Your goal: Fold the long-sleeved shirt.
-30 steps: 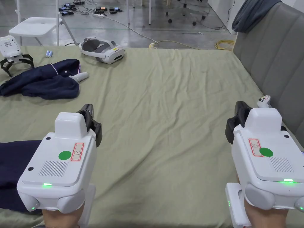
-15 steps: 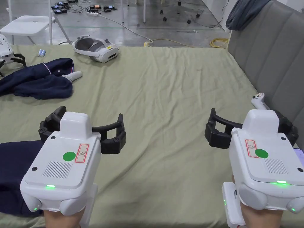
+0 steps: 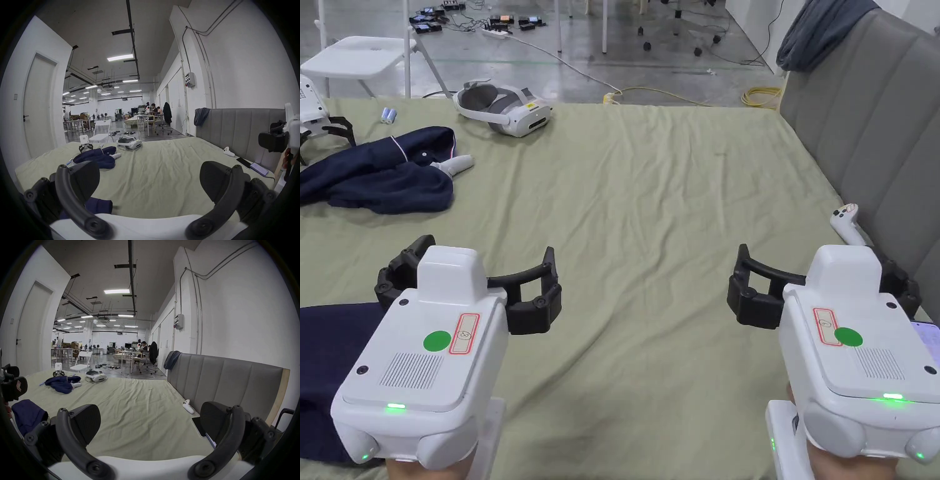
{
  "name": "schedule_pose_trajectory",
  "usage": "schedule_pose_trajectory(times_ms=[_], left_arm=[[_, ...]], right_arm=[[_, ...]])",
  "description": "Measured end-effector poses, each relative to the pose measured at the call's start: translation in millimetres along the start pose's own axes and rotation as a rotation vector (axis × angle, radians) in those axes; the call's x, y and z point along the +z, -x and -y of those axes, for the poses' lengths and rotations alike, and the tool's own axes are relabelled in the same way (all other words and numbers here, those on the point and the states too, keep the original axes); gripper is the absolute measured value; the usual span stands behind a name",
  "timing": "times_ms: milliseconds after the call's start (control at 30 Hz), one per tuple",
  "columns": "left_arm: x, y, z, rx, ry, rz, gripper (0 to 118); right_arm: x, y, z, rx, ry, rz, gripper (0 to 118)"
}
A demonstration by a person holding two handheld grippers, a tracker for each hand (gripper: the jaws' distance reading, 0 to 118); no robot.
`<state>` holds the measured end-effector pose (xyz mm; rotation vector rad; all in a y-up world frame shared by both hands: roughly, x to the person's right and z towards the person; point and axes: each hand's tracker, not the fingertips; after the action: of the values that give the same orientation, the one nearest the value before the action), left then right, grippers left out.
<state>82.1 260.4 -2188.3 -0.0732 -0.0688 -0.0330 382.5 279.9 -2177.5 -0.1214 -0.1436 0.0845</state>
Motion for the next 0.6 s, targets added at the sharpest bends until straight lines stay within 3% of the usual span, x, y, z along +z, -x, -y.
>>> schedule_pose_trajectory(times_ms=[600], left_arm=[[-0.7, 3.9, 1.9, -0.021, 0.020, -0.002, 111]], right_arm=[[-4.0, 2.0, -3.9, 0.004, -0.004, -0.006, 118]])
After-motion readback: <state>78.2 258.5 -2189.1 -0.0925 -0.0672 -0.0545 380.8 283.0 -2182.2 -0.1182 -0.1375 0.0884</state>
